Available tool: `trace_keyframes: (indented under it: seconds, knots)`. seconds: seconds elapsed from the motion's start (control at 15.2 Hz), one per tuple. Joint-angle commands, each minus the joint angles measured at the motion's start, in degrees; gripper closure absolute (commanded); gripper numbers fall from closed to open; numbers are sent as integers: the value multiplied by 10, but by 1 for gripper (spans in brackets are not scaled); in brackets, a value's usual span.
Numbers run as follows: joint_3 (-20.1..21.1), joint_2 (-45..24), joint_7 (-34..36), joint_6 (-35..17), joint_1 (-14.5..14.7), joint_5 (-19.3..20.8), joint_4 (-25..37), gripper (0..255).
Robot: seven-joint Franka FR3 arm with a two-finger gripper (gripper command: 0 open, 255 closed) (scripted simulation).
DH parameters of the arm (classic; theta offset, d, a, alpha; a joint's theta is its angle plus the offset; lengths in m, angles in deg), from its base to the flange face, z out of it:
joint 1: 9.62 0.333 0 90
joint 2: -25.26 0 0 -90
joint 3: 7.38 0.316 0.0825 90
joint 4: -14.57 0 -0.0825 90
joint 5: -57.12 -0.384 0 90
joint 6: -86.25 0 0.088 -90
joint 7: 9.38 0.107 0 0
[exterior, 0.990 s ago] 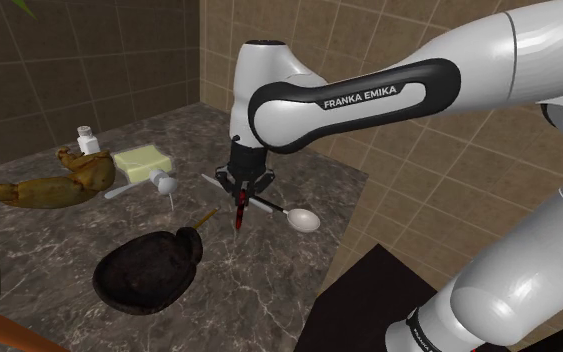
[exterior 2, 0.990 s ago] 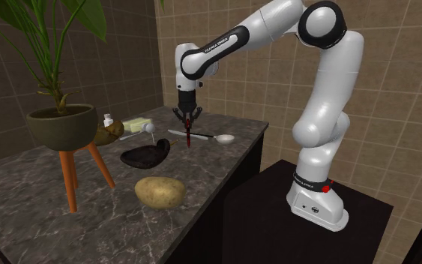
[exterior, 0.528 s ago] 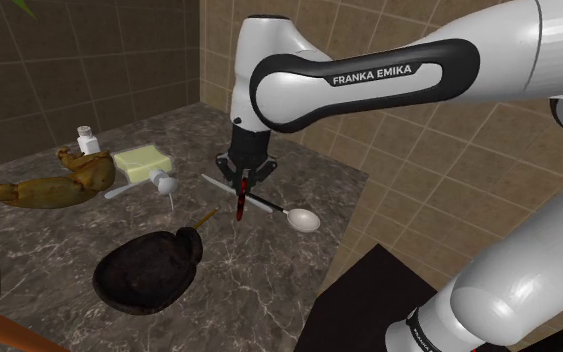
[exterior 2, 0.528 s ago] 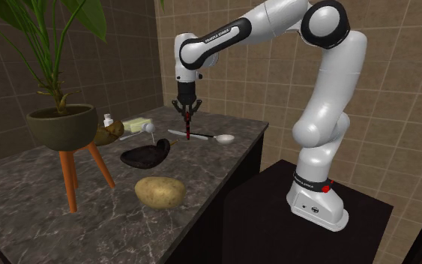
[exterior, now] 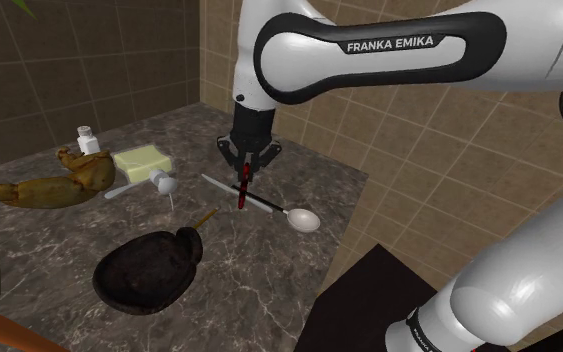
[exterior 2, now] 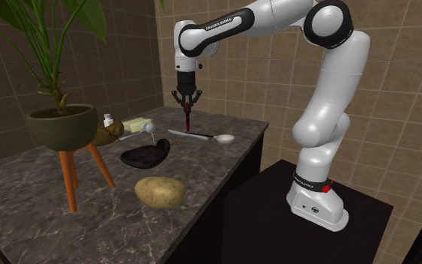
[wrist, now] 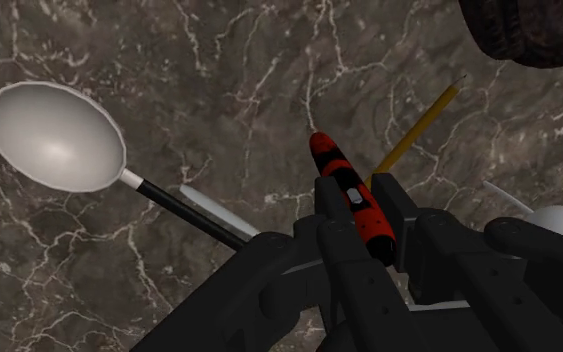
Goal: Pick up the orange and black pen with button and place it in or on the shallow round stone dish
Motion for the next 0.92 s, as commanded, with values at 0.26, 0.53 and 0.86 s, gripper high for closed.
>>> trace_keyframes:
  seconds: [0.26, 0.53, 0.86]
  knots:
    - [-2, 3, 0, 47, -1, 0, 44, 255]
    - [-3, 2, 1, 78, -2, 0, 75, 255]
    - [-3, -1, 4, 117, -2, 3, 117, 255]
